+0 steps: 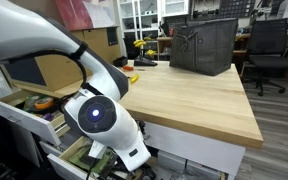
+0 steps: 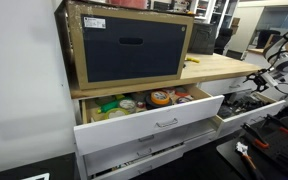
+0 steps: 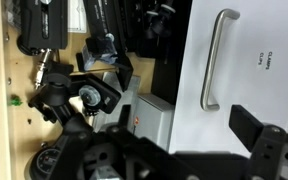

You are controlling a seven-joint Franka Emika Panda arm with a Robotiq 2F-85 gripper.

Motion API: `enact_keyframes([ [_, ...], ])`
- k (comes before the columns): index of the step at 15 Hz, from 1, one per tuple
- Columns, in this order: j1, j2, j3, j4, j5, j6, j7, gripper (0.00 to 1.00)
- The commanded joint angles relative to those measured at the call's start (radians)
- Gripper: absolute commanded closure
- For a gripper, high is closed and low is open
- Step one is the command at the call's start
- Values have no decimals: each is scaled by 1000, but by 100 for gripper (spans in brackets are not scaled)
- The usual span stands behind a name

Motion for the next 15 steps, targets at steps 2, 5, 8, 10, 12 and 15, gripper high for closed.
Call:
enact_keyframes([
  [2,53,20,-31,24,121,15,-47,0],
  [5,94,36,-57,49,179,11,-66,0],
  [8,144,53,-95,69,201,-3,-47,0],
  [10,180,64,-120,75,200,-12,-28,0],
  [12,209,74,-137,75,198,-25,-28,0],
  [15,242,96,-155,85,198,-22,-28,0],
])
